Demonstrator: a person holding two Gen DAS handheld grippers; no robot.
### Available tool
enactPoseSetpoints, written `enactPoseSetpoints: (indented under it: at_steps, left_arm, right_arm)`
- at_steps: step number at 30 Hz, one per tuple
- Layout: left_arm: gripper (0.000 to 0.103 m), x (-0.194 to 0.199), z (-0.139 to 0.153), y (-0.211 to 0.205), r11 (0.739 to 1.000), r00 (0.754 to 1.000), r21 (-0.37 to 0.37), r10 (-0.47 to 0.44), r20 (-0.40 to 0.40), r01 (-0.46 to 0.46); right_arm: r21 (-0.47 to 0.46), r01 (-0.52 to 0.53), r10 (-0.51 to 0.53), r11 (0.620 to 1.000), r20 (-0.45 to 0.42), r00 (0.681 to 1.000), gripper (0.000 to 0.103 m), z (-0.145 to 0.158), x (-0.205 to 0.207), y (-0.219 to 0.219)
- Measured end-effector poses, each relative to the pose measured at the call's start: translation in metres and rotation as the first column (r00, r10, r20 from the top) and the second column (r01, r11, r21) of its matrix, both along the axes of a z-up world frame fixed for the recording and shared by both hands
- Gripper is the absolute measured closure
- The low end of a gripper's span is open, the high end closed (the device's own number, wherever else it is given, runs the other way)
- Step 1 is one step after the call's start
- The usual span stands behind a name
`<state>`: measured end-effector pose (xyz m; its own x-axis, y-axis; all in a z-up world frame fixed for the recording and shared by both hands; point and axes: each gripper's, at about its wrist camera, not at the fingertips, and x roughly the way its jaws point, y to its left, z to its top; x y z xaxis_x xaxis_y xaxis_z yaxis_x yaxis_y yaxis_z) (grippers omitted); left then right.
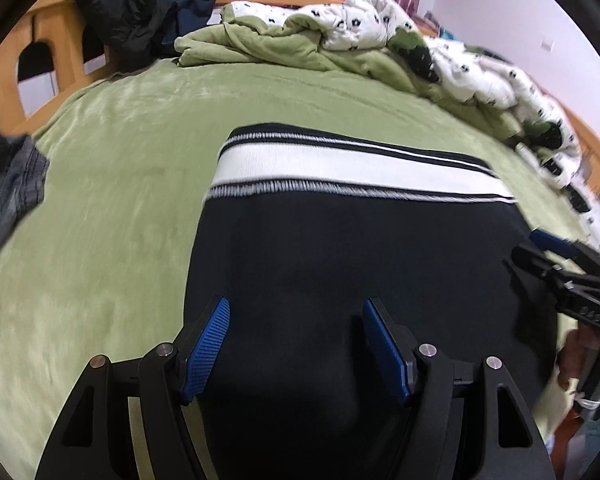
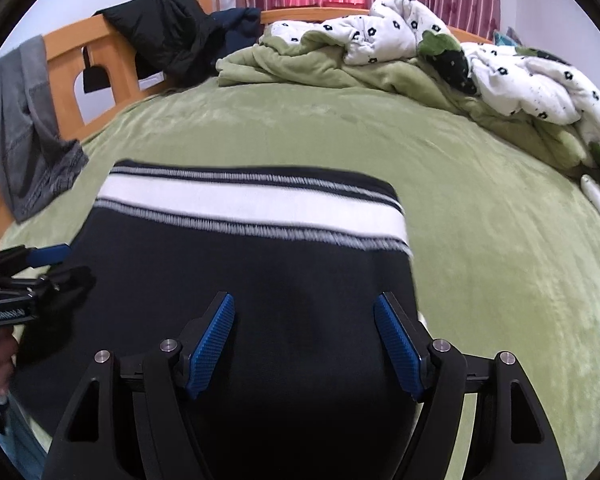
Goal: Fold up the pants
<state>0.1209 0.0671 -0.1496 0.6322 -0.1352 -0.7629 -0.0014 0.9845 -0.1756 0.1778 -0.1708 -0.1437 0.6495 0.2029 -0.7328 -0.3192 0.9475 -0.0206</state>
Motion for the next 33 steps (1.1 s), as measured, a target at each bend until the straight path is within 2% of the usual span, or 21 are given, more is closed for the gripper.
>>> enactPoseSetpoints:
  at_steps: [2, 5, 8, 11, 14, 18, 21, 24, 27, 29, 33]
  left_arm:
    - [0.036, -0.017, -0.002, 0.002, 0.999, 1.0, -0.031, -0.013, 0.012, 0.014]
    - [0.036, -0.047, -0.004, -0.004, 0.999, 0.997, 0.005, -0.041, 0.059, 0.041]
    - [0.036, -0.068, -0.006, -0.007, 0.999, 0.995, -0.001, -0.048, 0.087, 0.048]
    - [0.036, -0.078, -0.007, -0.002, 0.999, 0.995, -0.045, -0.025, 0.101, 0.029]
    - [0.036, -0.08, -0.007, 0.009, 0.993, 0.996, -0.116, 0.007, 0.087, 0.003]
    - [0.036, -0.086, -0.013, 0.021, 0.979, 0.996, -0.196, 0.065, 0.055, -0.053]
    - [0.036, -0.095, -0.017, 0.028, 0.98, 0.998, -0.196, 0.04, 0.052, -0.029]
    - [0.036, -0.097, -0.025, 0.032, 0.973, 1.0, -0.228, 0.016, -0.01, -0.018]
    - [0.036, -0.111, -0.026, 0.031, 0.967, 0.999, -0.255, -0.013, -0.035, 0.003]
    - [0.036, -0.12, -0.027, 0.029, 0.97, 0.998, -0.245, -0.025, -0.061, 0.009]
    - [0.038, -0.132, -0.031, 0.017, 0.989, 0.993, -0.15, -0.014, -0.118, -0.004]
  right_arm:
    - [-0.017, 0.0, 0.0, 1.0, 0.01, 1.0, 0.031, -0.002, -0.014, -0.004]
    - [-0.049, 0.006, -0.004, 0.999, 0.035, 0.999, 0.031, -0.006, -0.034, -0.01]
    - [-0.027, 0.018, -0.017, 0.999, 0.024, 1.0, 0.03, -0.009, -0.051, -0.02]
    - [0.013, 0.031, -0.031, 0.999, -0.006, 1.0, 0.03, -0.011, -0.06, -0.032]
    - [0.086, 0.069, -0.066, 0.994, -0.033, 0.997, 0.03, -0.012, -0.068, -0.049]
    - [0.087, 0.145, -0.143, 0.986, -0.022, 0.989, 0.03, -0.007, -0.078, -0.065]
    - [0.102, 0.165, -0.167, 0.981, 0.007, 0.986, 0.03, 0.002, -0.087, -0.075]
    - [0.113, 0.167, -0.172, 0.979, 0.03, 0.985, 0.03, 0.009, -0.094, -0.083]
    - [0.118, 0.144, -0.148, 0.983, 0.024, 0.989, 0.03, 0.006, -0.1, -0.087]
    - [0.108, 0.135, -0.135, 0.985, -0.004, 0.991, 0.03, -0.005, -0.102, -0.087]
    - [0.063, 0.129, -0.125, 0.99, -0.074, 0.989, 0.032, -0.03, -0.1, -0.088]
